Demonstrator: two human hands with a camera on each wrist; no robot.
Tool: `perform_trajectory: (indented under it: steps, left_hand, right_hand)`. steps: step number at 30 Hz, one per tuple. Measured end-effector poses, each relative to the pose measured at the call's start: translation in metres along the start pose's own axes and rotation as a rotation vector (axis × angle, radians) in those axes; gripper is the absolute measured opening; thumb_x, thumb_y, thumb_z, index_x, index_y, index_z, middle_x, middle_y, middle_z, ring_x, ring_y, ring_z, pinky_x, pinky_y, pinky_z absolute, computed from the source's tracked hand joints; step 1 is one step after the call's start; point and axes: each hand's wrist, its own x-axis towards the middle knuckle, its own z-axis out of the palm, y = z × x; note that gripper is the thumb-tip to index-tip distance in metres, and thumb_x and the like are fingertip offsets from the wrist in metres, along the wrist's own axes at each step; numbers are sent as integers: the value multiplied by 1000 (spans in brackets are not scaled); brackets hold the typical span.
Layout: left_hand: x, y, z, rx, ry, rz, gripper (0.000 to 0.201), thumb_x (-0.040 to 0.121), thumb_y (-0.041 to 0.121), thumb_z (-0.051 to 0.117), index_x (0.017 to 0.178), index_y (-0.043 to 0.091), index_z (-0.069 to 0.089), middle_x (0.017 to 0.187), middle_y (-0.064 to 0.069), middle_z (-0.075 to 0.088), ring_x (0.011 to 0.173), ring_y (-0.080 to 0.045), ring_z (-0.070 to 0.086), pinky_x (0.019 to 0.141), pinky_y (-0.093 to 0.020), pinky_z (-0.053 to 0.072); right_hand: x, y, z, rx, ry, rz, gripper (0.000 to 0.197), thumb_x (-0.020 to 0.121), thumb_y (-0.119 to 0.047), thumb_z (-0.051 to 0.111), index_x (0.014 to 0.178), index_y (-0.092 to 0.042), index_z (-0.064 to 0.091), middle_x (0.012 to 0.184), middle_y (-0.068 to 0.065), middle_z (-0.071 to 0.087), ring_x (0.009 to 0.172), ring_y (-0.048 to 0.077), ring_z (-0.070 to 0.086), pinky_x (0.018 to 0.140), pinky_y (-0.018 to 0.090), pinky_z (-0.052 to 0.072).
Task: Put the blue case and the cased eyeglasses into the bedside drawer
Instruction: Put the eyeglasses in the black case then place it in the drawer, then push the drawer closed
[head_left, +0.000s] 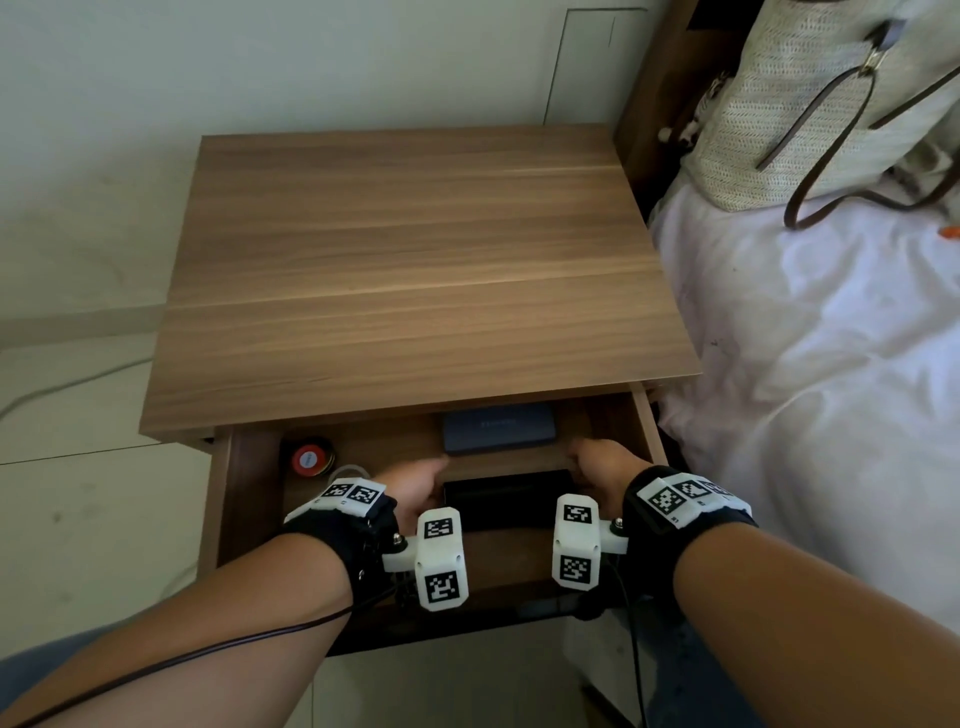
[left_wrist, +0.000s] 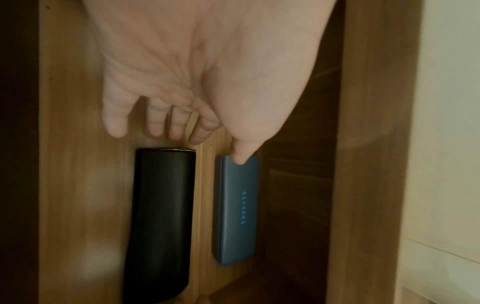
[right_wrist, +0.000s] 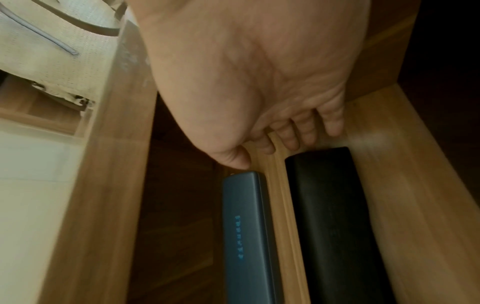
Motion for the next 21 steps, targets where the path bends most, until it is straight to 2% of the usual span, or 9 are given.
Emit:
perform_trajectory:
  steps: [2,3,5,6,8,10,12,14,21]
  left_hand:
    - [-7,0,-5,13,29,22,30,99,35,50,105,7,58,88,-8,59,75,-20,55,73,-32,44]
    - [-13,0,-7,9,31,23,26,98,34,51,98,9,56,86,-6,57,77,-20,56,77,-34,45]
    - [-29,-4,-12,-18,-4,43,26,98,33,52,105,8,55,96,-8,60,94,-26,62,81,-38,48]
    - [-32,-5,-13,-41,-33,45,30,98,32,53,111,5,56,96,-11,61,95,-28,62,80,-38,50]
    - [-50,-10,-15,-75,-81,70,34,99,31,52,110,-1,60,86,-13,61,79,-26,62,68,-34,53]
    - [-65,-17,-16,-67,-99,80,32,100,31,50,96,1,60,78,-13,60,65,-22,59,45,-24,50]
    - [-75,-25,-17,-63,-103,79,32,100,30,49,86,2,58,77,-13,61,63,-22,59,34,-18,44]
    - [-89,-35,-19,-77,-101,94,32,100,29,50,84,3,58,80,-14,63,65,-22,61,33,-18,44]
    - [-126,-64,-26,-71,-132,100,31,99,33,50,94,5,61,93,-13,68,74,-21,65,48,-27,47]
  right_hand:
    - [-14,-2,-1,70,-8,-12,29,97,-23,40,69,-20,41,74,-2,40,65,9,42,86,31,38]
    - [-21,-3,0,117,-29,-11,20,95,-26,44,79,-15,49,82,3,48,75,15,51,89,34,42]
    - [-37,0,-1,171,-96,-17,27,93,-29,46,110,-10,53,106,13,56,102,29,57,91,41,48]
    - [-40,1,0,181,-142,-21,29,95,-29,45,114,-8,52,111,15,57,106,31,56,87,42,49]
    - [-58,3,2,185,-211,-41,26,98,-26,42,100,-4,57,103,16,61,98,30,60,77,39,48]
    - [-73,7,5,166,-229,-48,24,97,-19,42,87,-4,59,89,14,63,85,28,62,73,38,48]
    - [-84,12,7,137,-220,-68,21,95,-13,44,82,-4,59,83,13,64,82,28,62,85,42,48]
    - [-98,19,10,123,-224,-96,20,94,-11,46,79,-5,58,81,13,65,88,30,63,97,45,44]
    - [-125,45,15,99,-230,-142,26,94,-25,49,78,-7,59,82,14,69,103,34,64,104,48,45]
